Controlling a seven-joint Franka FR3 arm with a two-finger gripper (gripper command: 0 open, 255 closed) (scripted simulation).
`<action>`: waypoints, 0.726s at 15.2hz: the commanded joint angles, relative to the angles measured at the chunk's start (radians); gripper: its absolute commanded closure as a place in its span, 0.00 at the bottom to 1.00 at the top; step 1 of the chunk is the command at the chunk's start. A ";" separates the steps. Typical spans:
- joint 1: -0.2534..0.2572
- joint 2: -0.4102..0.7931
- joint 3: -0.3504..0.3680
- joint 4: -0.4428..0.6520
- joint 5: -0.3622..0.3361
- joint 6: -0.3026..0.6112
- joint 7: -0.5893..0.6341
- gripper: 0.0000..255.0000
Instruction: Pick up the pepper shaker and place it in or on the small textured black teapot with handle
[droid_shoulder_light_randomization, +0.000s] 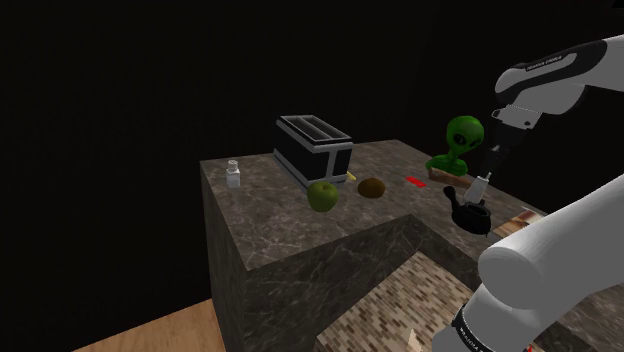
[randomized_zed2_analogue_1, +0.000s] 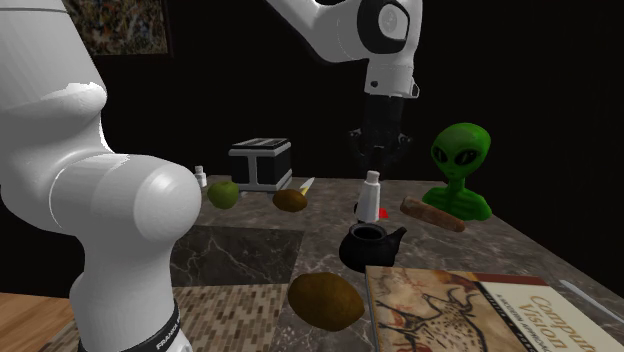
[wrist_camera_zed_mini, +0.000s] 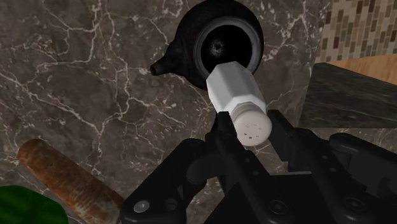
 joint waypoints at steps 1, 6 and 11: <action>0.000 0.000 0.000 0.000 0.000 0.000 0.000 1.00; 0.000 0.000 0.000 0.000 0.000 0.000 0.000 0.00; 0.002 -0.013 0.017 0.118 0.003 -0.128 0.002 0.00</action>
